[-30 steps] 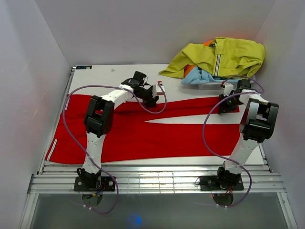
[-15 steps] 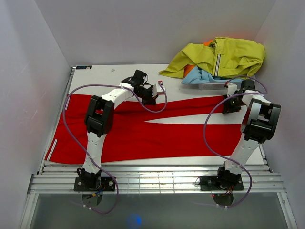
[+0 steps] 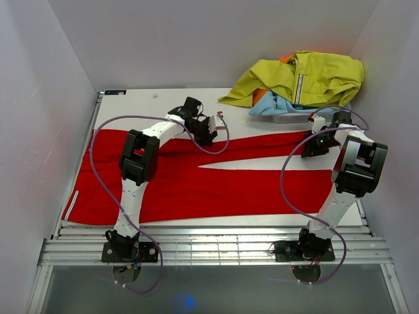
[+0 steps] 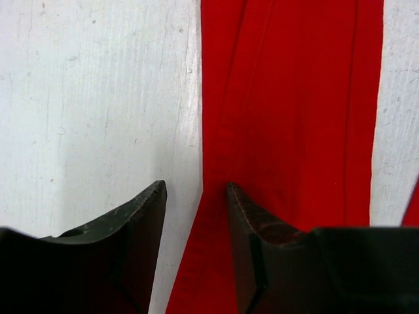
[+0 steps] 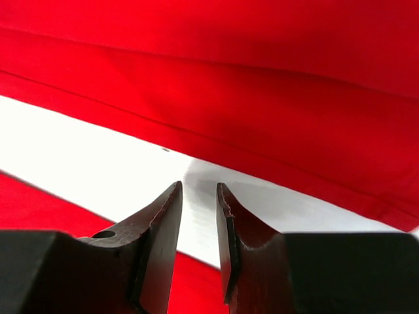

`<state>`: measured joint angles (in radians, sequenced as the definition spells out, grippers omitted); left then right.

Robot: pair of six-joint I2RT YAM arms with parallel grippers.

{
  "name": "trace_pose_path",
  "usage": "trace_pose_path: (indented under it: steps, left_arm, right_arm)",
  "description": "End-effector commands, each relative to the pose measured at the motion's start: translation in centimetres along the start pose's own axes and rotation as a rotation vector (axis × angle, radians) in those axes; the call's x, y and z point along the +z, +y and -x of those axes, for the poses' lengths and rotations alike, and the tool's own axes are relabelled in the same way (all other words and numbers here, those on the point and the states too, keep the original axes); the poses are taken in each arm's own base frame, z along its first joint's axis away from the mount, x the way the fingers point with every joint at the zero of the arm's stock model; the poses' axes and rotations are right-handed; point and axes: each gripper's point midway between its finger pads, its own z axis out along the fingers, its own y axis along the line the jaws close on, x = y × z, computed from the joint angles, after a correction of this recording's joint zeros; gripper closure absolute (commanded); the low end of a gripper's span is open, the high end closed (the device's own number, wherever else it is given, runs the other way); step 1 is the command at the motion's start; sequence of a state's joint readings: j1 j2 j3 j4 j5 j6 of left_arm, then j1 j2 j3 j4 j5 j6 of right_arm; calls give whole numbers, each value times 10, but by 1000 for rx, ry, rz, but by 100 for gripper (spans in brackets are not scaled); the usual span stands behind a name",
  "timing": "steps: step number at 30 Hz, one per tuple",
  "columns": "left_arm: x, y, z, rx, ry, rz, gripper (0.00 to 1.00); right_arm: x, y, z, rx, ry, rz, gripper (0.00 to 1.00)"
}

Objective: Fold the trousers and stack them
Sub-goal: Flatten the trousers out

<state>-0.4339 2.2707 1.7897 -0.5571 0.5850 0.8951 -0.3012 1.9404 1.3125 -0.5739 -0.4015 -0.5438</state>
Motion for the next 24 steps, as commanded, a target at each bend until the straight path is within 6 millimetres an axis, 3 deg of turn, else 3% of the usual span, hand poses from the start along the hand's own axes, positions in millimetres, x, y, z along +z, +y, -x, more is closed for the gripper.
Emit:
trace_pose_path:
  steps: [1, 2, 6, 13, 17, 21, 24]
  left_arm:
    - [2, -1, 1, 11, -24, -34, 52]
    - [3, -5, -1, 3, -20, -47, 60]
    - [5, -11, -5, -11, -22, -75, 79]
    - [5, -12, -6, -32, -31, -83, 100]
    - [2, -6, -8, -44, -22, -63, 100]
    - [-9, 13, -6, -47, -31, -12, 100]
    - [-19, 34, -7, -47, -45, 43, 100]
  right_arm:
    - [-23, 12, 42, 49, -126, 51, 66]
    - [-20, 11, 44, 61, -132, 53, 66]
    - [-11, 2, 51, 117, -153, 30, 67]
    - [9, -6, 51, 214, -198, -3, 71]
    - [36, -22, 21, 259, -72, -99, 76]
    - [36, -46, -3, 257, 24, -251, 78]
    - [33, -50, -11, 233, 54, -278, 78]
